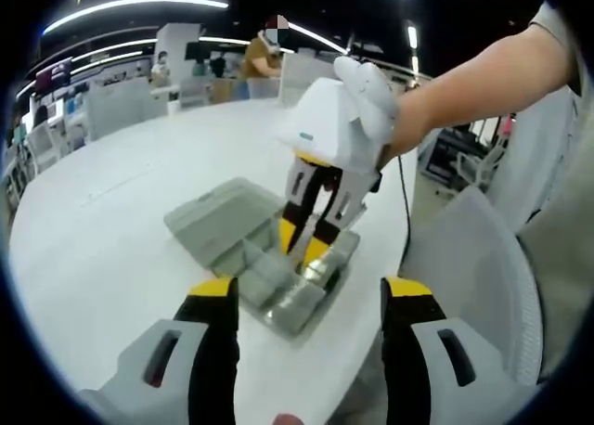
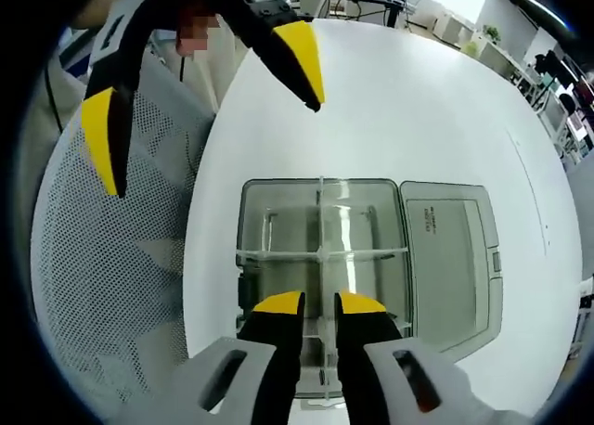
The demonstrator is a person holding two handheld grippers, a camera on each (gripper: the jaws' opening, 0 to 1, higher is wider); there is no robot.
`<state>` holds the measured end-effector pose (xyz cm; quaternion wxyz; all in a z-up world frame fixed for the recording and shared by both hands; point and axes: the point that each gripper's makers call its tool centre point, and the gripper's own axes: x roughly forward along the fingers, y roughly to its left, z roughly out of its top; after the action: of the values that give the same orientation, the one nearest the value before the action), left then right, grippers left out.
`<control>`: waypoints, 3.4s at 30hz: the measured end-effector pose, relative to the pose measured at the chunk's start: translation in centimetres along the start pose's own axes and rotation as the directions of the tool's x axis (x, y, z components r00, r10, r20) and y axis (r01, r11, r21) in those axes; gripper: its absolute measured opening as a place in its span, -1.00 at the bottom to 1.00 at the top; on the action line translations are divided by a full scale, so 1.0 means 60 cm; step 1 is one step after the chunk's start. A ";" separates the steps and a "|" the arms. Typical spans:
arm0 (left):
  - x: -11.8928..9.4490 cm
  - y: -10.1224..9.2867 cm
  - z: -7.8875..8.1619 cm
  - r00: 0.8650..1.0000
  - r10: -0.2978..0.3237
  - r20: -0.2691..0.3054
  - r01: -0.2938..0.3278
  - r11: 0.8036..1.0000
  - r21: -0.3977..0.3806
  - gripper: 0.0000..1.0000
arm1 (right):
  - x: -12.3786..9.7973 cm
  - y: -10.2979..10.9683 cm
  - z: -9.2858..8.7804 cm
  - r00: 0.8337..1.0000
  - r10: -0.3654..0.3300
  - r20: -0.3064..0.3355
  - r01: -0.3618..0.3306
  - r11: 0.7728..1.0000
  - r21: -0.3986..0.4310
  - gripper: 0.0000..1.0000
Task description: Insert the divider into the dual guide fixture by aligning both edges with the guide slots and pushing it downward to the bottom, including one-sided entry, uneven engagement, binding, and posture correction.
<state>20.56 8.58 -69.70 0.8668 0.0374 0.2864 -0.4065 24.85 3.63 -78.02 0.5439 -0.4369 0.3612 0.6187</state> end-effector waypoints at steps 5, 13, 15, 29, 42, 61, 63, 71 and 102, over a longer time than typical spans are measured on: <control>0.002 0.000 -0.004 1.000 -0.001 -0.006 0.001 1.000 -0.003 0.21 | -0.005 0.004 -0.001 1.000 -0.004 0.025 0.003 0.999 0.034 -0.76; 0.006 -0.001 -0.014 1.000 0.001 -0.018 -0.002 1.000 -0.009 0.21 | -0.011 0.008 -0.001 0.996 -0.025 0.082 0.016 0.994 0.105 -0.64; 0.006 -0.001 -0.016 1.000 0.002 -0.022 -0.003 1.000 -0.010 0.21 | -0.014 0.009 0.000 0.995 -0.029 0.100 0.017 0.992 0.122 -0.62; 0.010 0.005 -0.019 0.999 0.028 -0.030 -0.029 0.999 -0.022 0.26 | -0.039 0.009 -0.004 0.974 -0.098 0.204 0.042 0.965 0.260 -0.37; 0.007 0.012 -0.023 0.997 0.064 -0.035 -0.066 0.996 -0.053 0.37 | -0.056 0.021 -0.013 0.949 -0.160 0.271 0.047 0.924 0.379 -0.16; -0.003 0.028 -0.029 0.989 0.147 -0.030 -0.150 0.981 -0.125 0.59 | -0.091 0.032 -0.017 0.893 -0.283 0.351 0.052 0.838 0.543 0.19; -0.004 0.031 -0.030 0.987 0.159 -0.031 -0.162 0.979 -0.126 0.63 | -0.093 0.035 -0.021 0.890 -0.291 0.350 0.055 0.833 0.551 0.23; -0.007 0.038 -0.031 0.980 0.196 -0.030 -0.198 0.966 -0.165 0.80 | -0.111 0.034 -0.031 0.868 -0.342 0.359 0.064 0.796 0.602 0.42; -0.035 0.034 -0.027 0.953 0.302 0.005 -0.289 0.916 -0.279 0.98 | -0.153 0.052 -0.062 0.784 -0.490 0.381 0.034 0.647 0.762 0.77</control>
<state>20.22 11.85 -70.28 0.9215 -0.0500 0.3103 -0.2281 22.55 -3.52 -70.85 0.8380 -0.0376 0.3279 0.4346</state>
